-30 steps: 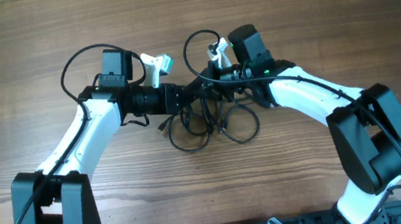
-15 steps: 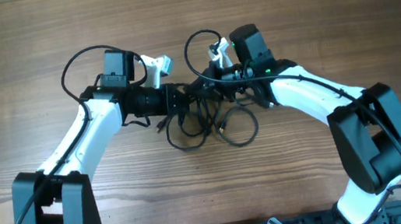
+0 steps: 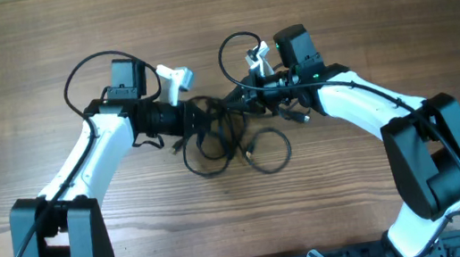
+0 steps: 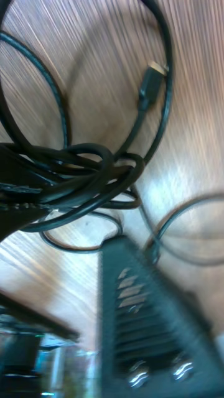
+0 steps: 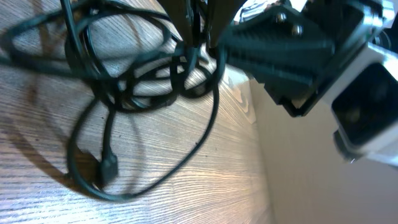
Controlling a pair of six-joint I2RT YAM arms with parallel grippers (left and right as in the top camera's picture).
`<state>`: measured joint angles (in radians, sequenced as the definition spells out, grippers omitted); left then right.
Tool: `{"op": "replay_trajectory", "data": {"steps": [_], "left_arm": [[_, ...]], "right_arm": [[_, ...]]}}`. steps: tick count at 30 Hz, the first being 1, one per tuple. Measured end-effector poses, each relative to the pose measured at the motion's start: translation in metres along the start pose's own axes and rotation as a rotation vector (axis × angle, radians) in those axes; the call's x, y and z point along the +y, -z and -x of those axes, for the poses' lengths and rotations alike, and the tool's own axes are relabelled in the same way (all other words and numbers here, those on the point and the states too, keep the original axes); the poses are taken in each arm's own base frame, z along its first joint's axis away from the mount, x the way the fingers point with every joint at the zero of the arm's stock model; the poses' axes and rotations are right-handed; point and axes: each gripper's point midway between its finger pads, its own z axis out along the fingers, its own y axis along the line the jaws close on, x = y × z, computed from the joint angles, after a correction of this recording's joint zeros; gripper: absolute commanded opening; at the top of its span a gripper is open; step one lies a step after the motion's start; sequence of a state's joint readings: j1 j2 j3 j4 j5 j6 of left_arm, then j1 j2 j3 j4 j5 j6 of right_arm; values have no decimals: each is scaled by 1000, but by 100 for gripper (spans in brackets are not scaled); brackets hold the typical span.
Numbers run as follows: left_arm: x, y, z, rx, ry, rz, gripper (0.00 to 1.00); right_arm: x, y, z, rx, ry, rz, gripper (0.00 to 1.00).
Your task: Untangle cables
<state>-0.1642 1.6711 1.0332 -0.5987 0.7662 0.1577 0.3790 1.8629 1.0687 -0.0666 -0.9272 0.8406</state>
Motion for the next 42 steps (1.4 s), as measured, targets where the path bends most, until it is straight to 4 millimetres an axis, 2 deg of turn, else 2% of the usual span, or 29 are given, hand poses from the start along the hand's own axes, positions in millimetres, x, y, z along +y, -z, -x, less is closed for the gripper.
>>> {"op": "replay_trajectory", "data": {"steps": [4,7,11,19,26,33,36,37,42], "left_arm": [[-18,1,-9,17,-219,-103,4],[-20,1,-11,17,-313,-120,4],[-20,1,-12,16,-372,-123,4],[-19,0,-14,22,-392,-125,4],[-24,0,-14,10,-390,-163,4],[-33,1,-18,8,-374,-215,4],[-37,0,-21,14,-369,-234,4],[-38,-1,-23,20,-363,-242,4],[-38,-3,-29,36,-355,-242,4]], "right_arm": [[3,0,-4,23,-34,20,17],[7,0,-8,47,-54,40,20],[10,0,-12,70,-85,56,20],[9,-8,-14,58,-70,25,20],[-4,-13,-2,-32,-8,-63,19],[6,-14,-16,42,14,-5,19],[2,-12,-25,82,-17,-11,5],[0,-12,-28,94,-16,-16,4],[-6,-9,-35,125,4,-29,15]]}}
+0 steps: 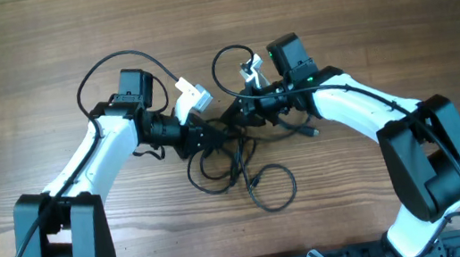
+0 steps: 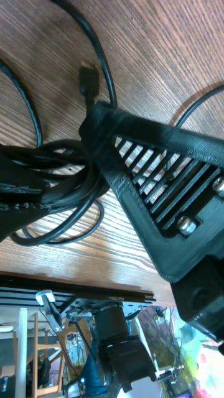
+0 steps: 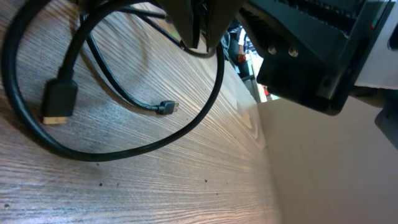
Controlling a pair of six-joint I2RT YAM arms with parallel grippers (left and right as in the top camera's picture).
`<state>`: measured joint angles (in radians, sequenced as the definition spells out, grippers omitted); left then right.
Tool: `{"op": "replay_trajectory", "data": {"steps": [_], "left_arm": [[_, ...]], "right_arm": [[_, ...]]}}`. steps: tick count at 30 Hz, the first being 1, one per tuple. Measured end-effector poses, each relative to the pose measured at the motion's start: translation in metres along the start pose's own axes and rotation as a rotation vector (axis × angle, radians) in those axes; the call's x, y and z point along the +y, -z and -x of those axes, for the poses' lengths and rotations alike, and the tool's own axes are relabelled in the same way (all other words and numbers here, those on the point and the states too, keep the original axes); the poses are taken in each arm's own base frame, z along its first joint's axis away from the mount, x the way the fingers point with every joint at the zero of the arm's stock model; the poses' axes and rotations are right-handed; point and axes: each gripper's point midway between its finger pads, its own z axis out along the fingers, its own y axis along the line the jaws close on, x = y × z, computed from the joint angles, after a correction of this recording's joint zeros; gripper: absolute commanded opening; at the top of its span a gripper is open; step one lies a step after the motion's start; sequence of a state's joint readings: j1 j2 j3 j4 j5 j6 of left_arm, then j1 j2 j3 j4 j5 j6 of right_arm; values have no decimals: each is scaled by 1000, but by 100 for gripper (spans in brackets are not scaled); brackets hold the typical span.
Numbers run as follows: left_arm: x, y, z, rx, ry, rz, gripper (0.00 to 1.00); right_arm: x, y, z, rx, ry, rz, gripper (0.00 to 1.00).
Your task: Untangle cables
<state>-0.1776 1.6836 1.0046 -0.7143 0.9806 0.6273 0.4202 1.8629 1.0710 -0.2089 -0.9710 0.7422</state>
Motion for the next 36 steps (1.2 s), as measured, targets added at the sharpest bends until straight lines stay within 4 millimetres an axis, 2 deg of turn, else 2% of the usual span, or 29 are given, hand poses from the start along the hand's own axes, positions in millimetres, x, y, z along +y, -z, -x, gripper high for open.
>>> {"op": "replay_trajectory", "data": {"steps": [3,7,11,13,14,15,19,22,31,36], "left_arm": [[3,0,3,-7,2,13,4],[6,0,5,-12,11,27,4],[14,1,7,-13,18,63,4],[13,1,7,-12,30,62,4],[13,0,6,-11,36,61,4],[13,0,6,-11,39,61,4],[22,4,8,-19,54,102,4],[28,4,14,-36,84,127,4],[32,6,16,-42,135,151,4],[39,4,24,-61,211,199,4]], "right_arm": [[0,1,-2,7,8,2,17],[-2,1,-7,31,-3,3,44],[-1,0,-14,59,-6,13,46],[-2,1,-16,65,-10,9,41],[-3,1,-16,68,-8,10,28],[-3,1,-17,70,1,11,22],[2,2,-26,113,63,55,19],[7,1,-34,146,134,92,4],[4,0,-32,134,232,100,4],[-2,19,-14,74,228,118,4]]}}
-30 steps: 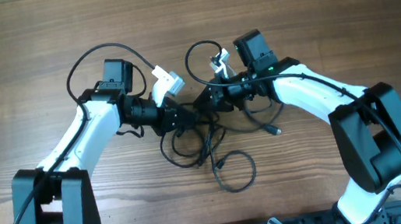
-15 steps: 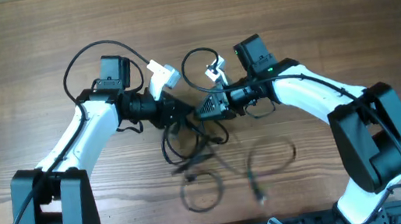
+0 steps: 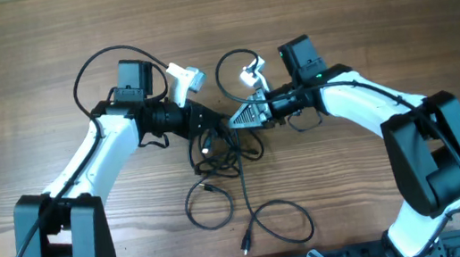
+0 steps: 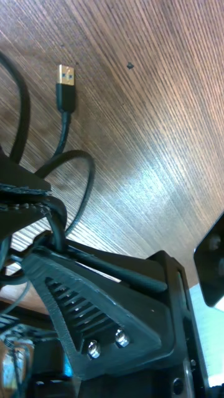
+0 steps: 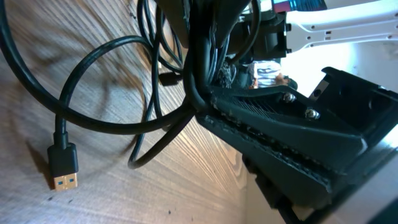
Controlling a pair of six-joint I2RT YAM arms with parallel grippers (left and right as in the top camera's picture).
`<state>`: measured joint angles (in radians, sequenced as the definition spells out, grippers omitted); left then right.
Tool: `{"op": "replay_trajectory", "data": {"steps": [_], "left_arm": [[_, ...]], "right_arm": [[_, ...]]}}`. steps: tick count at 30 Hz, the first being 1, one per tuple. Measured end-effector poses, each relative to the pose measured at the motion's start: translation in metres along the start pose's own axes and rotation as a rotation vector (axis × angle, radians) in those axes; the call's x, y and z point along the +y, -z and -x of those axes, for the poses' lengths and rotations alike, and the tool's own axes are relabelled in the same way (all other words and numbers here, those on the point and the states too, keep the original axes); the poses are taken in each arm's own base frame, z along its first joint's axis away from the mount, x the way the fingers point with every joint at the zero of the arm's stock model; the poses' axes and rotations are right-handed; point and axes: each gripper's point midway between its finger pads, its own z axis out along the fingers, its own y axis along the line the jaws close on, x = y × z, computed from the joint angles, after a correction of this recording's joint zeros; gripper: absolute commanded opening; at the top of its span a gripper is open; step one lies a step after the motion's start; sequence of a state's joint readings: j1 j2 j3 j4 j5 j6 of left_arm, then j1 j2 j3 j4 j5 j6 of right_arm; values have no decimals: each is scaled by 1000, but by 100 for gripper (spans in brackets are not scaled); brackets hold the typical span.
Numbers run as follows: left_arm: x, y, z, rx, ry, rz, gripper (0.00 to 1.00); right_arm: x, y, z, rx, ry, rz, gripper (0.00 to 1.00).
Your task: Untangle cables
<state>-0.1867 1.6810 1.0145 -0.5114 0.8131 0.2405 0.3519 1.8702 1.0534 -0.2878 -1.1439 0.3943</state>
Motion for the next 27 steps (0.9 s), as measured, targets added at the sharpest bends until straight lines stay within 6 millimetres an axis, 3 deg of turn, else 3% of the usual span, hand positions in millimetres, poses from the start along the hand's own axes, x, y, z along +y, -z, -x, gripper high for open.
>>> {"op": "replay_trajectory", "data": {"steps": [7,13,18,23,27], "left_arm": [[4,-1,3,-10,206,27,4],[-1,0,8,-28,289,-11,4],[6,20,14,-78,365,-82,4],[30,49,18,-157,449,-89,4],[32,53,18,-180,462,-123,4]], "right_arm": [[-8,4,7,-29,61,-46,4],[-7,8,8,-27,301,-41,4],[8,10,29,-92,509,3,4],[12,12,33,-107,537,12,5],[39,25,45,-160,614,93,4]]}}
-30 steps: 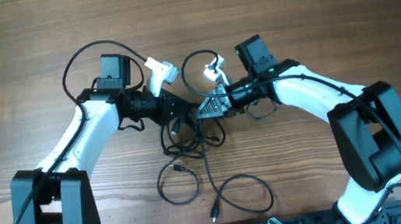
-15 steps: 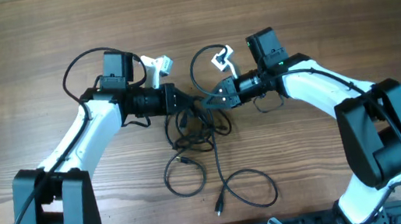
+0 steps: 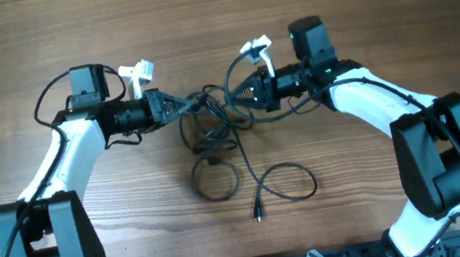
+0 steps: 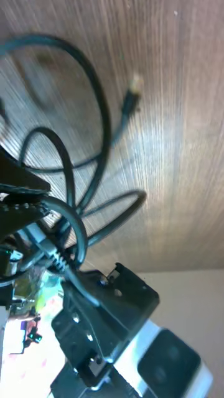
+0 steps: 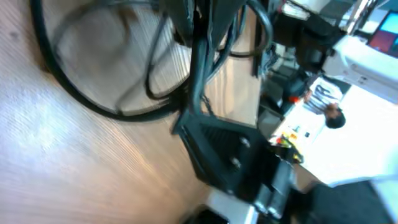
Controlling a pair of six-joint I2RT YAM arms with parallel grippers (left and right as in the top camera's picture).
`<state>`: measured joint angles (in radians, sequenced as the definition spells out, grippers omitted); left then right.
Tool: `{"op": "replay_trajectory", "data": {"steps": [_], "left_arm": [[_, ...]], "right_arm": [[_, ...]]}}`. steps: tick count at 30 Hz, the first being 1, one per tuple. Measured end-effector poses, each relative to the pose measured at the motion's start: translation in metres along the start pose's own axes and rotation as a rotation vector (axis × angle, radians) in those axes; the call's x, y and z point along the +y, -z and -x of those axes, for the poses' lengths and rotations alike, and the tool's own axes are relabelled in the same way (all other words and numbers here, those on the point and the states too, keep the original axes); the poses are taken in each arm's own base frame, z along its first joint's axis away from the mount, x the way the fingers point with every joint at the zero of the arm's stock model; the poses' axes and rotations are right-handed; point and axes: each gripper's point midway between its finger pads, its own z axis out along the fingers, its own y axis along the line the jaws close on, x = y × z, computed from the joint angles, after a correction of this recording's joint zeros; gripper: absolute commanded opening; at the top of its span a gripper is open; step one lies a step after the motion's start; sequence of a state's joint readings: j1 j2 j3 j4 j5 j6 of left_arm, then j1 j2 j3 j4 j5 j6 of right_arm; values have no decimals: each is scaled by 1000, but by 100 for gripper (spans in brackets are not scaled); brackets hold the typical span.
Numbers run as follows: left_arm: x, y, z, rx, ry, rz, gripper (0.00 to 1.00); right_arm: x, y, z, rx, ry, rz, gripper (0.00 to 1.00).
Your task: Untangle cables
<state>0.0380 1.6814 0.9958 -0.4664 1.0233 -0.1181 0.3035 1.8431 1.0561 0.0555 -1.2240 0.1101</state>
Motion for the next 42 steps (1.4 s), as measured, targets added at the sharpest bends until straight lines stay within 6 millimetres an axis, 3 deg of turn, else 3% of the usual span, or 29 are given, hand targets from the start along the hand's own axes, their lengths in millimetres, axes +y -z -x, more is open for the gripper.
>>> {"op": "replay_trajectory", "data": {"steps": [3,10,13,15,16,18,21,23,25,29,32,33,34,36,39,42], "left_arm": [[-5,0,1,0,-8,-31,4],[-9,1,2,-2,-14,-49,4],[26,11,7,-47,31,102,4],[37,16,10,-67,40,147,4],[39,17,10,-69,41,158,4],[41,17,10,-71,42,173,5],[41,17,11,-73,38,172,10],[32,16,10,-64,23,122,14],[7,14,4,-35,-62,-25,14],[-19,17,-6,-10,-159,-182,13],[-30,19,-7,-15,-214,-246,13],[-32,20,-7,-16,-222,-259,14],[-33,20,-7,-17,-229,-264,23],[-32,20,-5,-25,-256,-259,37],[-22,17,-2,-28,-241,-199,43],[-10,15,0,-29,-206,-126,50]], "right_arm": [[6,6,14,-39,-2,31,4],[1,32,25,-86,-160,53,5],[1,70,42,-153,-125,57,4],[-1,81,47,-177,-160,33,5],[-4,80,44,-176,-211,13,6],[-17,75,34,-167,-343,-47,17],[-32,66,7,-132,-515,-132,44],[-30,53,-4,-95,-535,-141,46],[-20,33,-8,-55,-505,-123,50],[-12,15,3,-65,-457,-107,53],[-12,6,1,-63,-521,-126,61],[-11,0,-1,-60,-559,-137,68],[-10,-5,-2,-57,-604,-147,100],[-11,-18,-10,-46,-645,-194,100],[-24,-25,-16,-67,-672,-297,100],[-49,-15,-12,-143,-670,-437,100]]}}
